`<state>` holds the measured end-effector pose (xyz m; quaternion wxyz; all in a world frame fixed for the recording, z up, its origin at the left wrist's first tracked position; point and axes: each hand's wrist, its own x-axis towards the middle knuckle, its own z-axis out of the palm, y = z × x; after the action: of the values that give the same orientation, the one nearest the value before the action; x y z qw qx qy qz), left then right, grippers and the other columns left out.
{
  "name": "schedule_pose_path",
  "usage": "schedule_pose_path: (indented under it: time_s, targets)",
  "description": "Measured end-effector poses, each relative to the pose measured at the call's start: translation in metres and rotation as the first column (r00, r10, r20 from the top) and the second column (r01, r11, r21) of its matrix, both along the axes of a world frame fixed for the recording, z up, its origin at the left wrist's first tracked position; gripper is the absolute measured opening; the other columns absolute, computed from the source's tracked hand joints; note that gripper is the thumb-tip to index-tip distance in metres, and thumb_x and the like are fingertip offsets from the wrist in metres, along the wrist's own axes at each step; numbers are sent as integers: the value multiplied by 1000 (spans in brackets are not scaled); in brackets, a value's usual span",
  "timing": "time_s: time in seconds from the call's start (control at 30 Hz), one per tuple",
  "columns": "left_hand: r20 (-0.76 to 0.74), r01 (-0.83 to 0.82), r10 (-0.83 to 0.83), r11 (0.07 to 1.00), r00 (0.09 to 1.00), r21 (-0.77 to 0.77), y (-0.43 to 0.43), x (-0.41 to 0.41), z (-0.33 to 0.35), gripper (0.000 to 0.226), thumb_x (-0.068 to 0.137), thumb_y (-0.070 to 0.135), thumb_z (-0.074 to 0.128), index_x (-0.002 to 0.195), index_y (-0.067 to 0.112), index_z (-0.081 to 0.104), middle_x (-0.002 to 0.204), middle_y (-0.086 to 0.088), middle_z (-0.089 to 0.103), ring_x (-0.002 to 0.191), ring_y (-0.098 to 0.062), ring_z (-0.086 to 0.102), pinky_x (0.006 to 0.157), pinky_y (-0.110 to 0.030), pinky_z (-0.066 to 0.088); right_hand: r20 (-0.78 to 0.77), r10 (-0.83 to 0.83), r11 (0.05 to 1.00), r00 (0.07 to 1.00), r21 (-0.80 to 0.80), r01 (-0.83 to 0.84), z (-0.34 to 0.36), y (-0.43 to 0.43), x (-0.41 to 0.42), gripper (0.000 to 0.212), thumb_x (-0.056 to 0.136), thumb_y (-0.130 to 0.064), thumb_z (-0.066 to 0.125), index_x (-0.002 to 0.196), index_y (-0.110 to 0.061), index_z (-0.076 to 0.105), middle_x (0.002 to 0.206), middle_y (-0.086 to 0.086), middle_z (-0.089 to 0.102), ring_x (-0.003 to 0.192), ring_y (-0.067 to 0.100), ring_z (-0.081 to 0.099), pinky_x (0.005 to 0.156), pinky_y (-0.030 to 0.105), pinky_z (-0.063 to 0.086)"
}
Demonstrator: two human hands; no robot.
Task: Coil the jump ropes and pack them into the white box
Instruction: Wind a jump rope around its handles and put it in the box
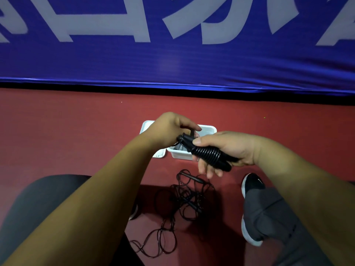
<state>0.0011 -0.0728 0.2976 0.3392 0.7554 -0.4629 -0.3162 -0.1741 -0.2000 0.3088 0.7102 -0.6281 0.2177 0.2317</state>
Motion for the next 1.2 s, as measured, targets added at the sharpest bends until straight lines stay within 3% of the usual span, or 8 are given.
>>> schedule_pose_path:
  time_s: [0.17,0.3,0.47,0.7,0.8,0.93,1.07,1.2]
  targets:
    - [31,54,-51,993,998,-104,0,-8,9,32,86,-3,74,106,19,82,87,8,81,91,-7,76,92,-28,58,-79,114,993,990,1,-115,-4,1,-2,41,110,-38,50,131,-7,67,105,29,77,72,26,74,48,26,53]
    - [246,101,-56,979,968,-175,0,-8,8,27,81,6,84,99,27,83,89,13,76,87,-6,72,83,-33,57,-93,106,989,990,-89,-115,-5,-6,-1,27,108,-39,57,115,-13,62,105,24,78,71,26,73,47,24,47]
    - [506,291,-178,944,844,-153,0,-7,11,23,83,6,74,96,23,83,91,6,71,85,-14,69,76,-40,55,-158,47,937,986,-334,-99,-9,-12,2,28,105,-48,60,107,-21,66,89,8,77,69,20,68,49,23,43]
    - [499,231,-203,973,842,7,-2,-11,2,38,93,8,66,125,28,75,105,5,67,100,-17,65,86,-32,50,-25,-191,844,981,-514,151,-25,-27,7,27,108,-44,54,114,-19,61,93,11,74,56,16,63,44,24,43]
    - [408,33,-42,999,912,28,-9,-14,-4,26,91,8,72,113,22,71,93,4,66,86,-20,68,71,-33,49,44,-300,854,953,-433,289,-28,-26,10,28,109,-40,55,117,-14,62,99,14,71,56,15,67,45,26,50]
    - [277,-151,123,985,953,80,-11,-16,-10,24,94,19,73,110,20,55,91,-3,71,72,-17,72,68,-41,60,65,-403,861,913,-310,402,-29,-25,15,33,109,-44,57,122,-15,62,105,14,72,68,18,72,53,29,56]
    - [351,-151,99,981,931,124,-13,-22,-11,7,100,26,60,102,20,58,93,-5,73,74,-22,70,68,-40,59,28,-460,858,887,-244,452,-31,-23,17,35,109,-50,55,126,-20,61,106,10,75,75,21,73,62,34,61]
    - [392,-107,52,987,918,119,-15,-27,-9,16,108,28,50,92,24,53,88,-3,68,78,-26,63,60,-32,43,20,-563,814,826,-158,559,-29,-21,18,41,109,-55,52,123,-17,61,89,7,72,65,20,67,53,30,53]
